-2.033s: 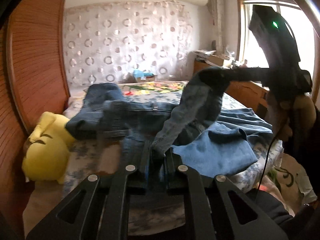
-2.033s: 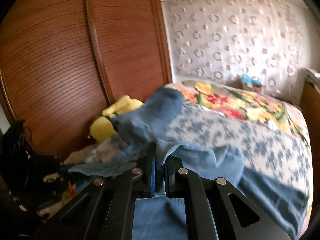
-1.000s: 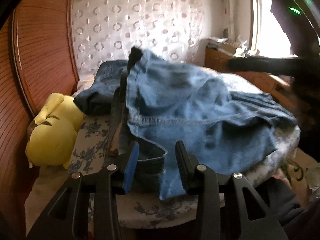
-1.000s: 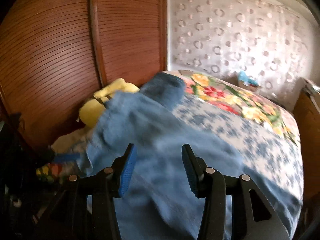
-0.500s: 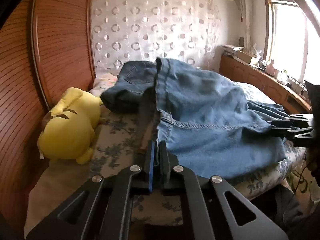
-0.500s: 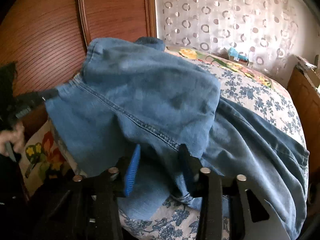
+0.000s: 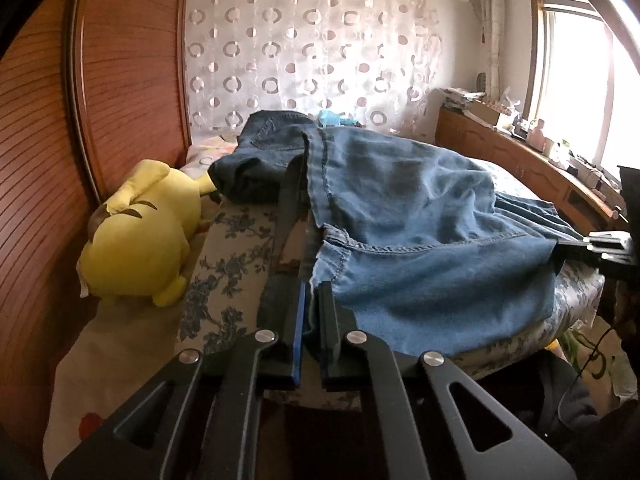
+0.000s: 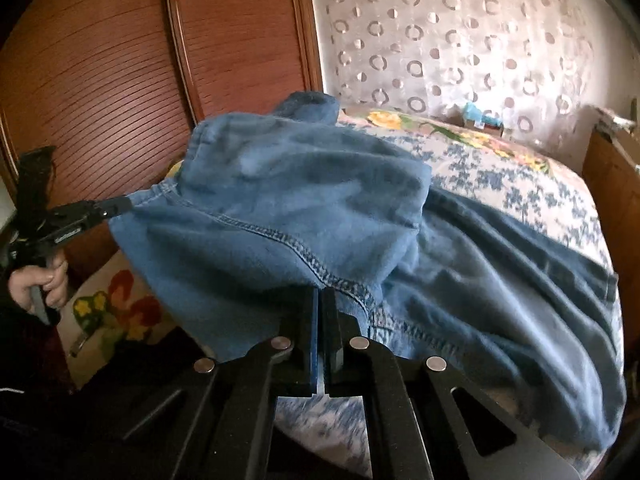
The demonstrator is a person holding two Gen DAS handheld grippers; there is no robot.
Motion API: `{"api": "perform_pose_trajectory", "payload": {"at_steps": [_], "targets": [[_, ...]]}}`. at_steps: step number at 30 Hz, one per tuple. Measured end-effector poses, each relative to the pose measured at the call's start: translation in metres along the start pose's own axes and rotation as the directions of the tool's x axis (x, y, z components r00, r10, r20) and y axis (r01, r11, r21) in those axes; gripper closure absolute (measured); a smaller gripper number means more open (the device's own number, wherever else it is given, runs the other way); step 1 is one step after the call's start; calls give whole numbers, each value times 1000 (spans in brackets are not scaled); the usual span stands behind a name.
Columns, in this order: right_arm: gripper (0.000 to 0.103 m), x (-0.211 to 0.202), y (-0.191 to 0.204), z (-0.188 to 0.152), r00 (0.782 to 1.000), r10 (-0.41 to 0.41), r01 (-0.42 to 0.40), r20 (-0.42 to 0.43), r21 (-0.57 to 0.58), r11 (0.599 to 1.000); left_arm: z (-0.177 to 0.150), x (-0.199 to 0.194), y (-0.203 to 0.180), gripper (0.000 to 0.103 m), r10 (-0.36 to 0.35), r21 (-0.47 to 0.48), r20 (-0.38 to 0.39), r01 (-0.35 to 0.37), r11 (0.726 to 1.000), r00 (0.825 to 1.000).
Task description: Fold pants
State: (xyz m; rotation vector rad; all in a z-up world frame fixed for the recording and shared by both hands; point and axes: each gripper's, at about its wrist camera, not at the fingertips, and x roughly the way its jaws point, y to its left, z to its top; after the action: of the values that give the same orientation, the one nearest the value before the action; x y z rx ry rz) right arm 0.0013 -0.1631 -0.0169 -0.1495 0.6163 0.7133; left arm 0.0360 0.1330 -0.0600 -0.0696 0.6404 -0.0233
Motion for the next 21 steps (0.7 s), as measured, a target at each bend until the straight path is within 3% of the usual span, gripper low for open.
{"api": "perform_pose_trajectory", "payload": {"at_steps": [4,11,17,21], "targets": [[102,6,0,-5,999,-29,30,-22,18,999,3,1,-6,83,-9,6,-6,10,1000,1000],[86,-11,-5,-9,999,-31,26,41,109,994,12,-9,-19,24,-34,30,31,33,999,999],[64,-23,-11,-23,994,-70,54,84,179,982,22,-5,-47,24,-66,60,70,62,996,995],[61,-29,-18,-32,991,-85,62,102,210,976,28,4,-70,24,-82,82,55,77,994,995]]}}
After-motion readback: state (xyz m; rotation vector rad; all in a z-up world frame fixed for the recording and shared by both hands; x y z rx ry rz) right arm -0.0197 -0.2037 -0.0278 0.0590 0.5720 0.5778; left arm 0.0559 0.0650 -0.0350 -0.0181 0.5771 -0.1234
